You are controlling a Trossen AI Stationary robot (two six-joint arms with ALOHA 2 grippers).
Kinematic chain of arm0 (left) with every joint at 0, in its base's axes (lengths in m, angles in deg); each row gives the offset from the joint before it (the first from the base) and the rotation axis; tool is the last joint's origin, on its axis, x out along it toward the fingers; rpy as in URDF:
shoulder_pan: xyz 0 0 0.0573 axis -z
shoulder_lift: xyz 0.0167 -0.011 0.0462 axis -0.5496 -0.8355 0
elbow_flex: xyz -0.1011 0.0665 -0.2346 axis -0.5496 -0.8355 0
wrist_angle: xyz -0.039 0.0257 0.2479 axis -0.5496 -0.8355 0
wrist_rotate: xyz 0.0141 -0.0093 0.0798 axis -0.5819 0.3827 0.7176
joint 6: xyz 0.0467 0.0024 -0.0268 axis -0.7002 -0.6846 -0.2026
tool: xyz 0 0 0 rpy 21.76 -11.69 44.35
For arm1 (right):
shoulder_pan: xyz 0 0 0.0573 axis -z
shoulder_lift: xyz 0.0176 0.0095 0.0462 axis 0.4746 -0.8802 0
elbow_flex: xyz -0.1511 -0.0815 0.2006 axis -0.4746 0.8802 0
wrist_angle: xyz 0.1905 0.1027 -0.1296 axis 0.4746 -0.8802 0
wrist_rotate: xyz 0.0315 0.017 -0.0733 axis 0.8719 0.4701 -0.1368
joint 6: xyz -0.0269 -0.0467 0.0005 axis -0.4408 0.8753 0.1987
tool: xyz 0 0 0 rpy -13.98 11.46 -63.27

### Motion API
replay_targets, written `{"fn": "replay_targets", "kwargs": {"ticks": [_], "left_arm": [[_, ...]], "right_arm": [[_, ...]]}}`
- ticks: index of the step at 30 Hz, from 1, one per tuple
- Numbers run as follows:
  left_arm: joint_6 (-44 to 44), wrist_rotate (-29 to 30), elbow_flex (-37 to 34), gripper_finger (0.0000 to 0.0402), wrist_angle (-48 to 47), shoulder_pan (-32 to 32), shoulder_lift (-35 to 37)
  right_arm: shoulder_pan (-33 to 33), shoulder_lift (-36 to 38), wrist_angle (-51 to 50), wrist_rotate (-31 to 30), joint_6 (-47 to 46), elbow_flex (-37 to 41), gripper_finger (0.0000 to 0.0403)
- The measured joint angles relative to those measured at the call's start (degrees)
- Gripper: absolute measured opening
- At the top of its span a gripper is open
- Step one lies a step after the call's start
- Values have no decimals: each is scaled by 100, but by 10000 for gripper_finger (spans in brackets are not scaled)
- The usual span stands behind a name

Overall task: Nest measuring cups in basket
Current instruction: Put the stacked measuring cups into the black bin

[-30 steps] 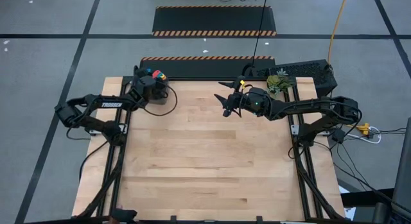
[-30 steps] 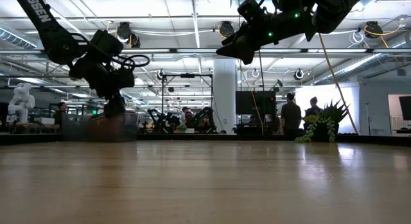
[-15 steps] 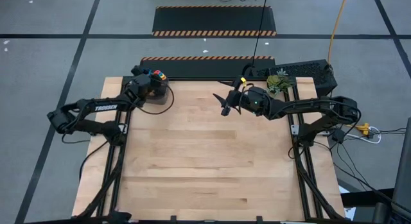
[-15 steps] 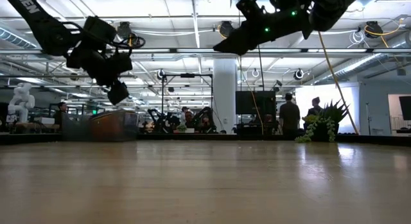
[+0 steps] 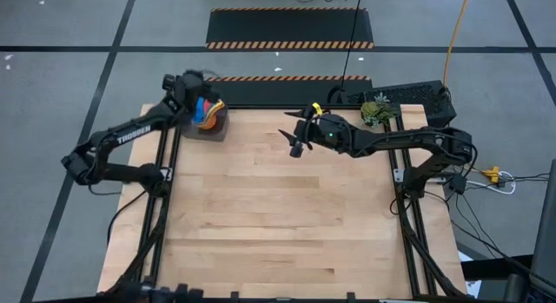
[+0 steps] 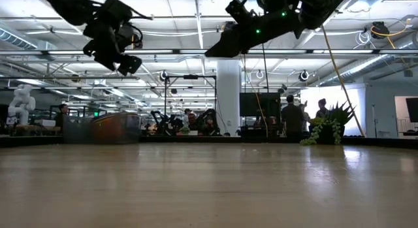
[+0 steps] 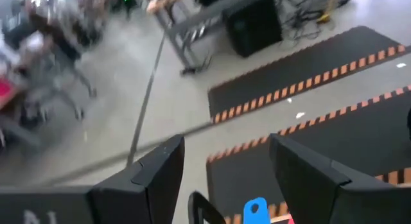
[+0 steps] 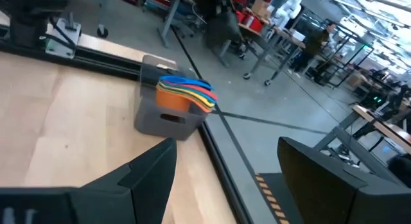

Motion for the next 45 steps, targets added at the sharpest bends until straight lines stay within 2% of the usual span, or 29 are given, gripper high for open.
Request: {"fn": "replay_targets", "kwargs": {"ticks": [5, 11, 19, 24, 29, 35, 45], "left_arm": [[889, 10, 916, 230, -964, -532, -605], [870, 20, 1494, 229, -1424, -1172, -1427], [789, -64, 1723, 227, -1943, -1505, -2004], [736, -116, 1723, 195, -1947, -1507, -2041], [969, -575, 1723, 146, -2360, -1510, -2043], [1271, -607, 1723, 101, -2658, -1504, -2043], [1224, -694, 1729, 69, -2565, -1602, -2640]], "right_arm": [[0, 56, -25, 6, 59, 0, 265], [-2, 54, -212, 13, 229, 0, 265], [-2, 54, -396, 11, 378, 2, 265], [-2, 54, -536, 8, 453, 4, 265], [-2, 54, -570, 7, 461, 4, 265], [-2, 54, -535, 8, 495, 4, 265], [-11, 54, -408, 8, 604, 4, 265]]}}
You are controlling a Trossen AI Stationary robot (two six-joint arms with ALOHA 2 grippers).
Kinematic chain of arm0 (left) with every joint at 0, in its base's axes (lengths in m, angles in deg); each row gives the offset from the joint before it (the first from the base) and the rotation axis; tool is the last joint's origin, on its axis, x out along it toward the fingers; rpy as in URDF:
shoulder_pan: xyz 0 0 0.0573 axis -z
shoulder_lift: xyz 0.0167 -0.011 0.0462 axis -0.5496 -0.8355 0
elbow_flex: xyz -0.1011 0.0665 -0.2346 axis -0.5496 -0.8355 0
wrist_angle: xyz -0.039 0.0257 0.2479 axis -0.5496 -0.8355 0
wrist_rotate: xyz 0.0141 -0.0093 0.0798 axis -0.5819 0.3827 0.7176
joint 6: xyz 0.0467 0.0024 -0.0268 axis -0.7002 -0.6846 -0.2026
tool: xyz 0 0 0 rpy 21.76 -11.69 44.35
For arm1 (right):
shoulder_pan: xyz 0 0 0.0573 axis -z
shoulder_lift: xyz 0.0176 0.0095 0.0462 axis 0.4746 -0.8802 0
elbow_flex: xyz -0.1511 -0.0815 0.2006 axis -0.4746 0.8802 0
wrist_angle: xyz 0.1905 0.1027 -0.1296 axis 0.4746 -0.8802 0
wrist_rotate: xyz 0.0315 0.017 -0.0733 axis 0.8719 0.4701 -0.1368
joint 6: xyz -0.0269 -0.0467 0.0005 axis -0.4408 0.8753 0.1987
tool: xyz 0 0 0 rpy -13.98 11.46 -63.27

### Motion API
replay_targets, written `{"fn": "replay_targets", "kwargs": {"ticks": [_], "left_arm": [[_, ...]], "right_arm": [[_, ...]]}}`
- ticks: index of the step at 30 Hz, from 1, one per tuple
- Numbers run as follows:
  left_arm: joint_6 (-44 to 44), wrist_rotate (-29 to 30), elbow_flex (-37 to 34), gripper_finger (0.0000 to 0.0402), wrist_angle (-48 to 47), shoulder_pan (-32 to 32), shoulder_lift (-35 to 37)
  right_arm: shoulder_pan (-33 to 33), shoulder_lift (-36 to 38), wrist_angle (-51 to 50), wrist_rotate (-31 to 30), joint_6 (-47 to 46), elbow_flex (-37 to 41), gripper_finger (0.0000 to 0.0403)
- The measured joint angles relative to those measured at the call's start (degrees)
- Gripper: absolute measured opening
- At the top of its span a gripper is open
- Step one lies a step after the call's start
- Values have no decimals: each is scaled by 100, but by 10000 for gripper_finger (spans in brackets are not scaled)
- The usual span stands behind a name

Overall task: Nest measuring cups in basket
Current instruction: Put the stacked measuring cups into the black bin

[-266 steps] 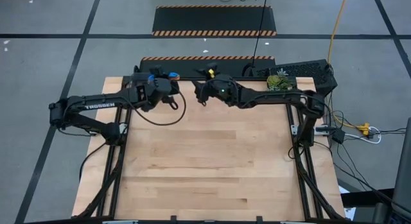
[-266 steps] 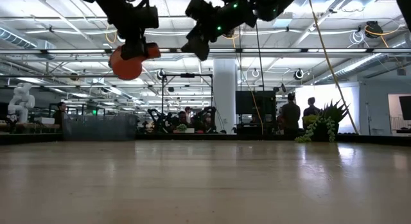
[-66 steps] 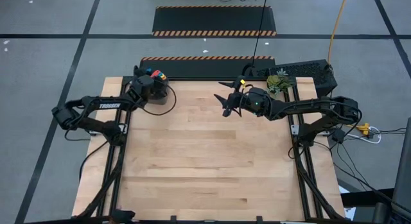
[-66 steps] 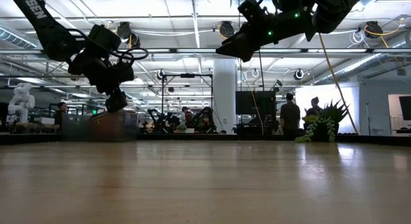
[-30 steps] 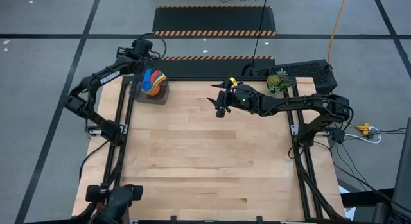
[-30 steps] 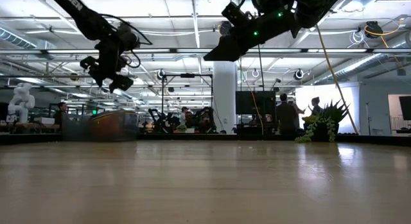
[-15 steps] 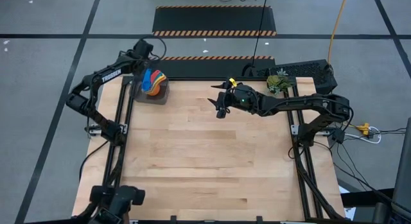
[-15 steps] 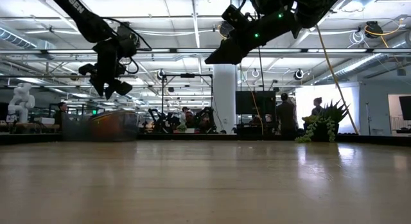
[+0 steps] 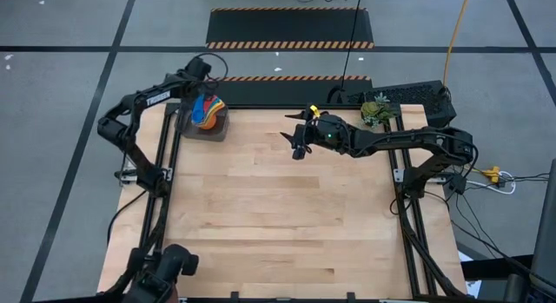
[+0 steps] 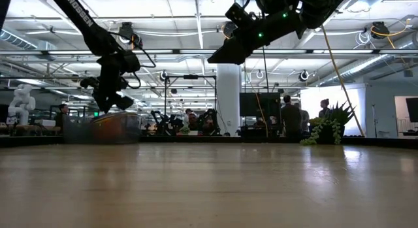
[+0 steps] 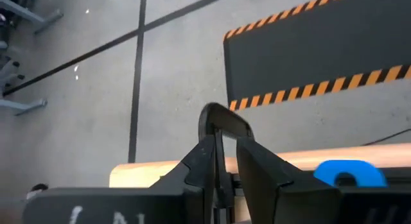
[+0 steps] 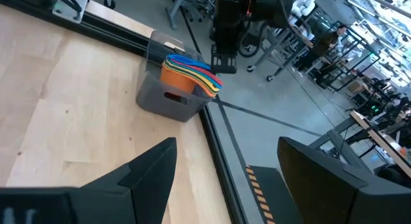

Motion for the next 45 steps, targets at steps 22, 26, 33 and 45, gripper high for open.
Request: {"fn": "replay_targets", "kwargs": {"ticks": [22, 26, 33, 45], "left_arm": [[-354, -1860, -4, 60, -65, -5, -151], [-401, -1861, -5, 60, -151, 25, -151], [-404, -1860, -7, 60, -213, 29, -147], [-351, -1858, -7, 60, -218, 27, -147]], "right_arm": [[-2, 2, -66, -7, 44, 2, 265], [-2, 2, -66, -7, 44, 2, 265], [-2, 2, -66, -7, 42, 2, 265], [-3, 2, -65, -3, 19, 2, 265]]}}
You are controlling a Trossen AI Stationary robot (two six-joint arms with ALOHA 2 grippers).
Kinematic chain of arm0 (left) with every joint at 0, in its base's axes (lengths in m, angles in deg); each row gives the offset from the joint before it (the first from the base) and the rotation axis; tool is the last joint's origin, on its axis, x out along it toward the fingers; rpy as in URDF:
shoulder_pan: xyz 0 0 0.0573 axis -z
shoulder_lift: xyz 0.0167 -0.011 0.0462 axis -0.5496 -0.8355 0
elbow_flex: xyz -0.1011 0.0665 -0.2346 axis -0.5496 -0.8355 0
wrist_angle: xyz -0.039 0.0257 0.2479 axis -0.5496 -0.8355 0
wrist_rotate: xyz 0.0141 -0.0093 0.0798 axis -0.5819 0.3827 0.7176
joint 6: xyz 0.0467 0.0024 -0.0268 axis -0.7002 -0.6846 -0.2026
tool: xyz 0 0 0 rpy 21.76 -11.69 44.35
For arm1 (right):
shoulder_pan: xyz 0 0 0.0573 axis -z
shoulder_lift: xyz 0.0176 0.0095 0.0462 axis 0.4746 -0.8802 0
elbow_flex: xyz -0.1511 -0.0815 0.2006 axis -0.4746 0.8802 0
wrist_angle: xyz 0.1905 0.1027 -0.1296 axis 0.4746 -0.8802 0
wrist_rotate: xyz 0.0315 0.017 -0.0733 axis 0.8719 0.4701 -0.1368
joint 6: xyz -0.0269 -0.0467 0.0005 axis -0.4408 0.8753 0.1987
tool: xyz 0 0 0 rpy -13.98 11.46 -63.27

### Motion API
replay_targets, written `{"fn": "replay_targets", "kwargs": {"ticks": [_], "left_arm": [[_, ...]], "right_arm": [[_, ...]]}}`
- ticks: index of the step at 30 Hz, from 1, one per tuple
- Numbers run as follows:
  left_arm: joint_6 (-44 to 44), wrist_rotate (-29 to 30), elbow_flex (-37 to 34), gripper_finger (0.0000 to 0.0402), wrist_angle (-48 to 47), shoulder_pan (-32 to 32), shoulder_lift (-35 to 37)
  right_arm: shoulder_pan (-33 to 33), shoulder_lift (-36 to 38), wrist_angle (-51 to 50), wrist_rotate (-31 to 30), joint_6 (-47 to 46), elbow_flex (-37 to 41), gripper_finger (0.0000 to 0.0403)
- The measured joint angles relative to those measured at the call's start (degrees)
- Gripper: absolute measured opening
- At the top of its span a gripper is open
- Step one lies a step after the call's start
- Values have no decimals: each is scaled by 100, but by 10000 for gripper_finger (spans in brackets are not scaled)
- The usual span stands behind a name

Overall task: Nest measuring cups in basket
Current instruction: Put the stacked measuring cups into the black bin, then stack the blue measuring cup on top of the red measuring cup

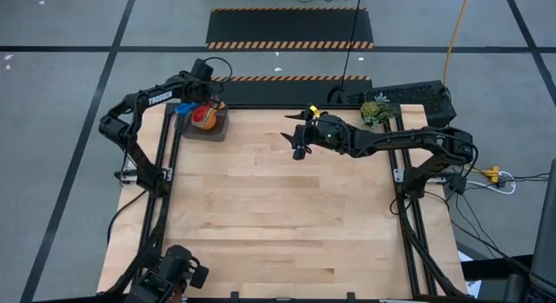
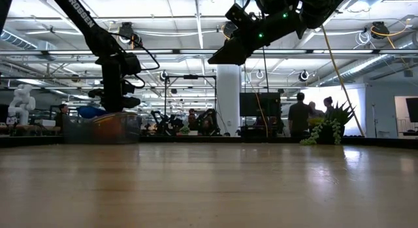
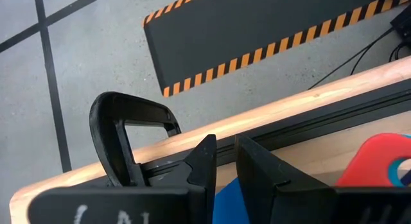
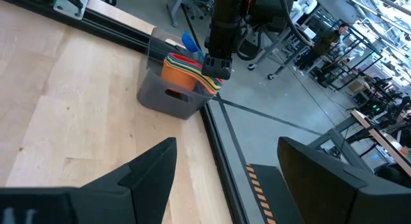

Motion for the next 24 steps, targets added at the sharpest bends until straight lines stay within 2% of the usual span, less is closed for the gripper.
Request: {"fn": "replay_targets", "kwargs": {"ticks": [7, 24], "left_arm": [[87, 2, -2, 60, -6, -2, 32], [255, 24, -2, 60, -130, 4, 884]], "right_arm": [[0, 0, 2, 8, -99, 0, 265], [0, 0, 2, 13, -70, 2, 265]]}}
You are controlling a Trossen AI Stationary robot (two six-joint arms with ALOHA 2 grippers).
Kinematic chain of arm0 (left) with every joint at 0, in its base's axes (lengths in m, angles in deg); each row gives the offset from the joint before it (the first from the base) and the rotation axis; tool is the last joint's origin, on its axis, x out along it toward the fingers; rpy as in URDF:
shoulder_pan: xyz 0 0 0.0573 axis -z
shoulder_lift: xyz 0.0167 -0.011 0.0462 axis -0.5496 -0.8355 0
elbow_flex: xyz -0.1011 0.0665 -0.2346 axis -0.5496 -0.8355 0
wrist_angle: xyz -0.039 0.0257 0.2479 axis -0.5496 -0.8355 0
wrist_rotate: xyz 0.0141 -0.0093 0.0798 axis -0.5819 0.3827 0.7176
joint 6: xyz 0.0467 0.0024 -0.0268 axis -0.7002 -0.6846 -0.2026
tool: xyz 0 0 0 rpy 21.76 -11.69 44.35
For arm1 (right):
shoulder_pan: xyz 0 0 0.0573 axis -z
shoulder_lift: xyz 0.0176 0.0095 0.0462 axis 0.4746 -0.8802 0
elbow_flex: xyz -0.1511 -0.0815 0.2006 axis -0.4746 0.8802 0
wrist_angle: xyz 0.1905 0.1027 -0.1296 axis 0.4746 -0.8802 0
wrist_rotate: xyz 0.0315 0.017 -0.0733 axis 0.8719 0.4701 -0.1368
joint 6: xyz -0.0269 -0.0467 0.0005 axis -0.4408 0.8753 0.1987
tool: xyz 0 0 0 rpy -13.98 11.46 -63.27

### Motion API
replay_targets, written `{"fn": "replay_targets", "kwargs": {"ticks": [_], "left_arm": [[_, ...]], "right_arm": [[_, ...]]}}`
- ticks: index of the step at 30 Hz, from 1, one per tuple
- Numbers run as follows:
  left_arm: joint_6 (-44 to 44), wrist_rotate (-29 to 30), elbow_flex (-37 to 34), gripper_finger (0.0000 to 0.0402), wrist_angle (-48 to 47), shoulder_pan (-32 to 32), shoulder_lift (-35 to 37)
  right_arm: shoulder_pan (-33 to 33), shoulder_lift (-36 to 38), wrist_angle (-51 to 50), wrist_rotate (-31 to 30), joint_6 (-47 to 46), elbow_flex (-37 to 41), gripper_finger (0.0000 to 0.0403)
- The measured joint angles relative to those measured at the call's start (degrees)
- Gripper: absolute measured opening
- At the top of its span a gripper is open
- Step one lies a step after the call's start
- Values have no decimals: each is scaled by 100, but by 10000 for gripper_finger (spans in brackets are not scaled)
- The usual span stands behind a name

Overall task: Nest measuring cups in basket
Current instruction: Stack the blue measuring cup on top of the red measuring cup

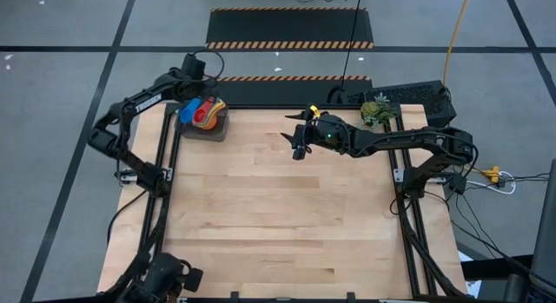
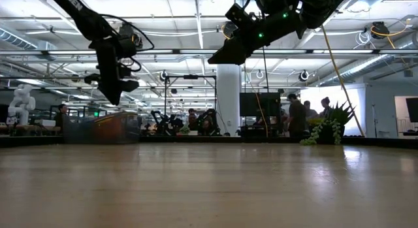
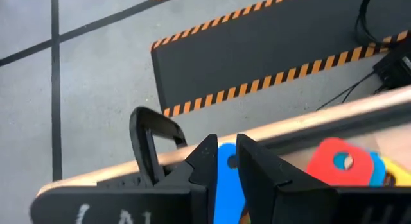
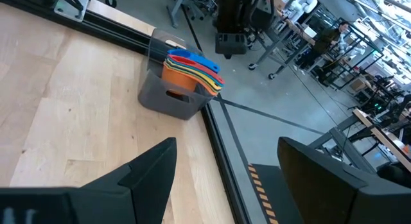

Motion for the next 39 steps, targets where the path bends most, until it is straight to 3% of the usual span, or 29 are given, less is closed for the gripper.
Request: {"fn": "replay_targets", "kwargs": {"ticks": [10, 19, 23, 28, 32, 39], "left_arm": [[200, -4, 0, 77, -828, 41, 167], [415, -7, 0, 206, -908, 64, 168], [343, -10, 0, 238, -787, 45, 168], [-153, -249, 13, 239, -385, -162, 166], [-218, -897, 272, 227, -604, -399, 154], [-440, -1437, 1275, 223, -1439, -606, -388]], "right_arm": [[0, 1, -2, 4, 2, 0, 265], [0, 2, -46, 151, -2, 0, 265], [-1, 2, -46, 151, -4, 0, 265], [-1, 2, -46, 151, 0, 0, 265], [-1, 2, -33, 151, 1, 0, 265], [10, 2, 7, 150, 68, 0, 265]]}}
